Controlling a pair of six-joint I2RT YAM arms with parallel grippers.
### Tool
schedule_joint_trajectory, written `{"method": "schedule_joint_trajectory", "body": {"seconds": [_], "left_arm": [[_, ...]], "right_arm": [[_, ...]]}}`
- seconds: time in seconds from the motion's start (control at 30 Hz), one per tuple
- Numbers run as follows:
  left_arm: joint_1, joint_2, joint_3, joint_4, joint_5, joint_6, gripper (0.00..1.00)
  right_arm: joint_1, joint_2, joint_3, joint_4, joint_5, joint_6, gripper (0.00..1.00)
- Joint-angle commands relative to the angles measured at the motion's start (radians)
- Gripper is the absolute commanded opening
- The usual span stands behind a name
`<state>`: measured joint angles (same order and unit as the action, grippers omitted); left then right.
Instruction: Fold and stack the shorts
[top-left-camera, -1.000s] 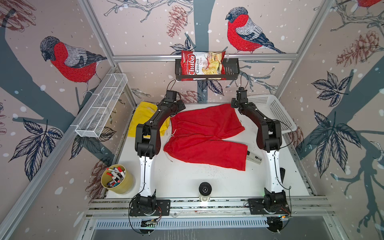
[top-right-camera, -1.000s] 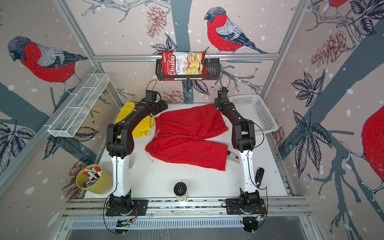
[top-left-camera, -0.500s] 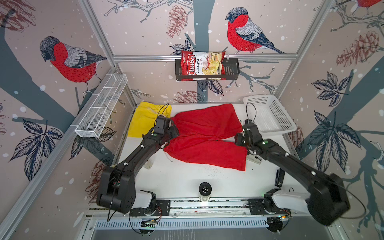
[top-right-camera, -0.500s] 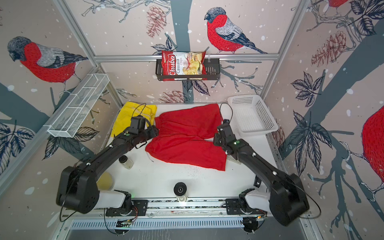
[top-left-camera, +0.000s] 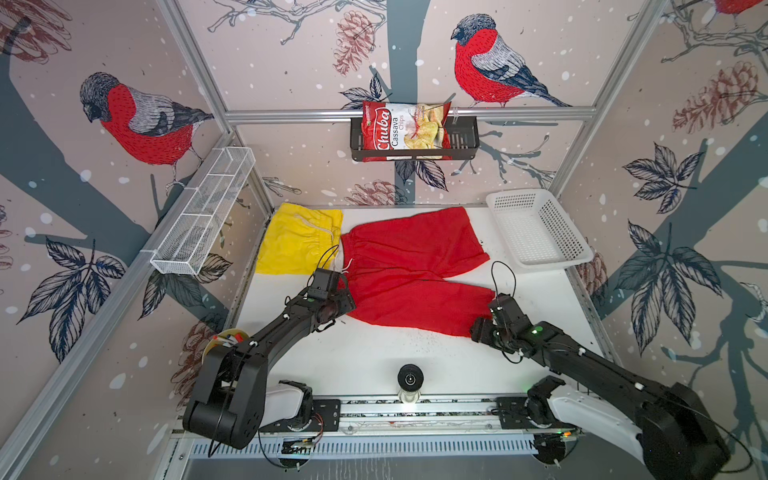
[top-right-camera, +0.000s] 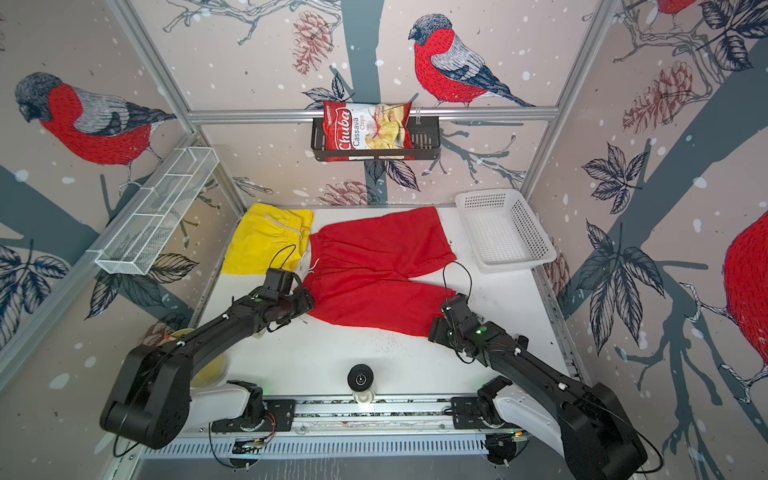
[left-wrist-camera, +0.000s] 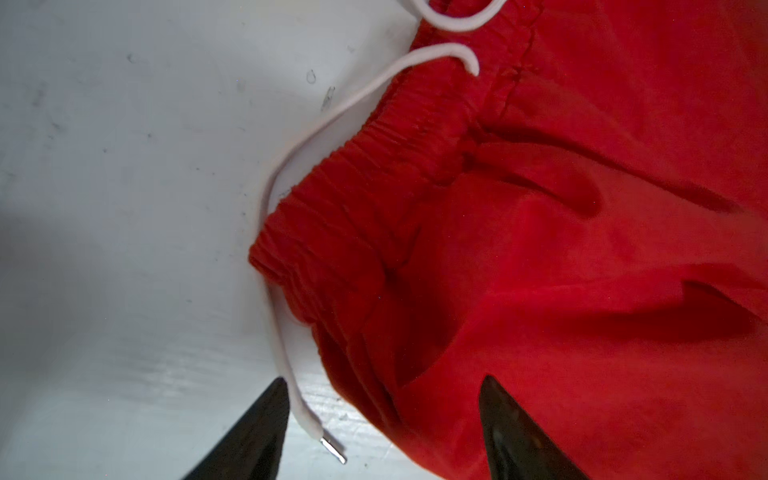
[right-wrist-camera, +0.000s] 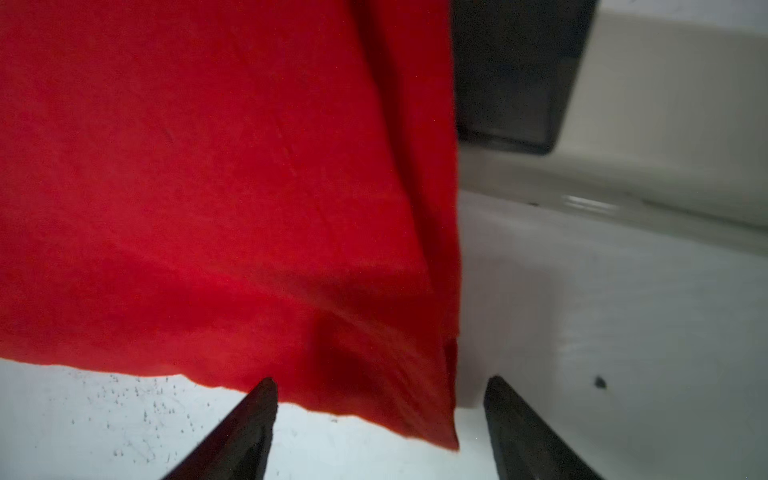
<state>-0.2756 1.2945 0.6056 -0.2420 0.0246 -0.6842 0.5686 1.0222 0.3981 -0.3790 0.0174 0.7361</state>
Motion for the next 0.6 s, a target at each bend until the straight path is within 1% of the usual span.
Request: {"method": "schedule_joint_trajectory", "body": {"seconds": [0.0, 0.07, 0.1, 0.17, 0.2, 0.23, 0.3, 0.33, 0.37, 0.43, 0.47, 0.5, 0.57], "left_arm": [[-0.001, 0.025, -0.006, 0.067, 0.003, -0.015, 0.72], [-0.001, 0.049, -0.006, 0.078, 0.001, -0.015, 0.72], [-0.001, 0.064, -0.007, 0.086, 0.002, -0.017, 0.73], [-0.002, 0.094, -0.004, 0.098, 0.007, -0.017, 0.73], [-0.003, 0.109, -0.005, 0.107, 0.009, -0.019, 0.74], [-0.003, 0.121, -0.003, 0.113, 0.011, -0.021, 0.74], [-0.002, 0.139, -0.007, 0.126, 0.015, -0.022, 0.72], [-0.004, 0.145, -0.009, 0.131, 0.018, -0.022, 0.69], [-0.004, 0.15, -0.012, 0.133, 0.019, -0.021, 0.6], [-0.004, 0.151, -0.012, 0.129, 0.018, -0.02, 0.25], [-0.004, 0.148, -0.011, 0.12, 0.02, -0.019, 0.14], [-0.005, 0.139, -0.012, 0.109, 0.023, -0.019, 0.07], [-0.008, 0.108, -0.014, 0.082, 0.021, -0.018, 0.0]], "right_arm": [[-0.001, 0.052, -0.002, 0.093, -0.017, 0.016, 0.81], [-0.001, 0.095, -0.009, 0.126, -0.017, 0.014, 0.79], [-0.001, 0.112, -0.014, 0.142, -0.02, 0.016, 0.74], [-0.002, 0.124, -0.025, 0.17, -0.038, 0.021, 0.56], [-0.002, 0.122, -0.029, 0.176, -0.042, 0.025, 0.42], [-0.002, 0.114, -0.031, 0.173, -0.039, 0.028, 0.29], [-0.004, 0.09, -0.026, 0.156, -0.025, 0.028, 0.15], [-0.006, 0.072, -0.02, 0.142, -0.015, 0.028, 0.09], [-0.009, 0.055, -0.013, 0.128, -0.007, 0.027, 0.06], [-0.016, 0.01, 0.009, 0.088, 0.014, 0.023, 0.01], [-0.017, -0.02, 0.025, 0.06, 0.029, 0.02, 0.0], [-0.018, -0.052, 0.042, 0.025, 0.047, 0.019, 0.0], [-0.019, -0.117, 0.075, -0.041, 0.087, 0.019, 0.0]]}}
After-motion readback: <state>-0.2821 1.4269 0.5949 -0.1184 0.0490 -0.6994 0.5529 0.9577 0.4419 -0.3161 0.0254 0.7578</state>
